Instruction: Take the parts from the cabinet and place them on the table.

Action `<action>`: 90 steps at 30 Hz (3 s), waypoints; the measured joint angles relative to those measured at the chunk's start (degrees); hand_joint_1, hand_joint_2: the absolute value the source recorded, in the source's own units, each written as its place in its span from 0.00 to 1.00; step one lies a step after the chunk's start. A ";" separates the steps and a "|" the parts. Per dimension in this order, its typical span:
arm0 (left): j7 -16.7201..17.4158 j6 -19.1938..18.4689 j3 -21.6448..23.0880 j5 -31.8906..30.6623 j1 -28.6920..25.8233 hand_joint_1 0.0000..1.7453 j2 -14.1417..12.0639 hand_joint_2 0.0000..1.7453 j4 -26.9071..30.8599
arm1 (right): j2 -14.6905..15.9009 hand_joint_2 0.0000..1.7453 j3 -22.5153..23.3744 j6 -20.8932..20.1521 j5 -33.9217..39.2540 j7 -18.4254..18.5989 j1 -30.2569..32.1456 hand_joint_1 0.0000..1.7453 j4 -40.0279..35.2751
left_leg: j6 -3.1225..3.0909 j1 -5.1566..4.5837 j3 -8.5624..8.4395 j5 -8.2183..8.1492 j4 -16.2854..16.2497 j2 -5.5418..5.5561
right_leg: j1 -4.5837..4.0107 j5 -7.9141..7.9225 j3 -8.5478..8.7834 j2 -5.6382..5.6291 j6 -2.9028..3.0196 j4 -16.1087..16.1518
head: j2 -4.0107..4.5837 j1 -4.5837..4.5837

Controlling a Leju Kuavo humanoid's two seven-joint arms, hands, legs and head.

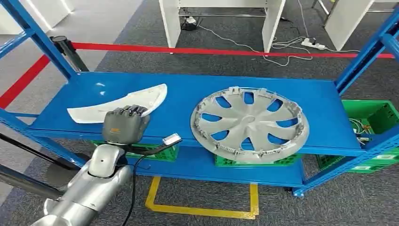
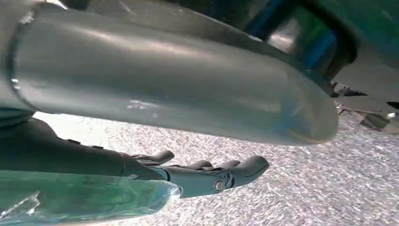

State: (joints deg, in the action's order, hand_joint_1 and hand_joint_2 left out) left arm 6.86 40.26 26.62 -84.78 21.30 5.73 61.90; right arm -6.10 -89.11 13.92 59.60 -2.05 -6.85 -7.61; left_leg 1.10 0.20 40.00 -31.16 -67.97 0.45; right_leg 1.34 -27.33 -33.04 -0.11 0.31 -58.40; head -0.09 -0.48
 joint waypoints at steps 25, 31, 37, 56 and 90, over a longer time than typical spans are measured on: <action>-0.44 0.02 0.28 -0.02 -0.95 0.92 -1.97 1.00 0.98 | 0.02 0.00 0.00 0.92 1.09 0.44 -0.22 0.00 0.00 | -2.37 -1.04 -2.58 9.81 10.75 -0.32 | -1.45 -4.08 5.13 0.07 -1.11 2.06 | 0.00 0.61; -0.77 0.00 -1.00 -0.02 -2.09 0.92 -2.69 1.00 1.25 | -0.11 0.00 0.02 0.81 1.20 0.39 -0.06 0.00 -0.02 | 0.07 -0.14 0.63 -0.98 0.12 -0.18 | -0.89 -0.02 2.53 0.56 0.66 2.79 | 0.00 0.18; -1.03 0.00 -1.68 -0.02 -2.71 0.92 -3.02 1.00 1.44 | -0.13 0.00 0.02 0.37 1.22 0.53 -0.08 0.00 -0.02 | 1.29 1.16 -9.16 3.07 6.10 -0.27 | -0.40 2.58 -2.72 0.71 -0.72 0.72 | 0.00 0.09; -5.68 0.02 -12.46 0.35 -9.63 0.92 -7.52 1.00 4.70 | -0.17 0.00 0.02 -0.20 1.62 0.59 -0.44 0.00 0.00 | -1.28 -0.41 -1.84 11.24 11.31 -0.44 | -1.55 -5.32 7.39 0.11 -0.73 3.09 | 0.00 0.70; -10.32 0.00 -20.06 0.72 -9.79 0.92 -8.79 1.00 4.09 | -0.48 0.00 0.00 -0.42 0.17 1.09 -0.41 0.00 -0.02 | 0.01 0.20 -2.15 10.19 11.40 -0.62 | -1.29 -2.89 6.52 0.58 0.27 3.74 | 0.02 0.74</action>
State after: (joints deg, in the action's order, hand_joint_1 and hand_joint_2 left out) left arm -3.45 40.26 6.56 -84.06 11.51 -3.06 65.99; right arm -6.58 -89.11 13.51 59.78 -0.96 -7.26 -7.63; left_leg 1.11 0.40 37.85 -20.97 -56.56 -0.17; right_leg 0.05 -30.22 -26.52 0.46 0.58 -54.66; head -0.07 0.26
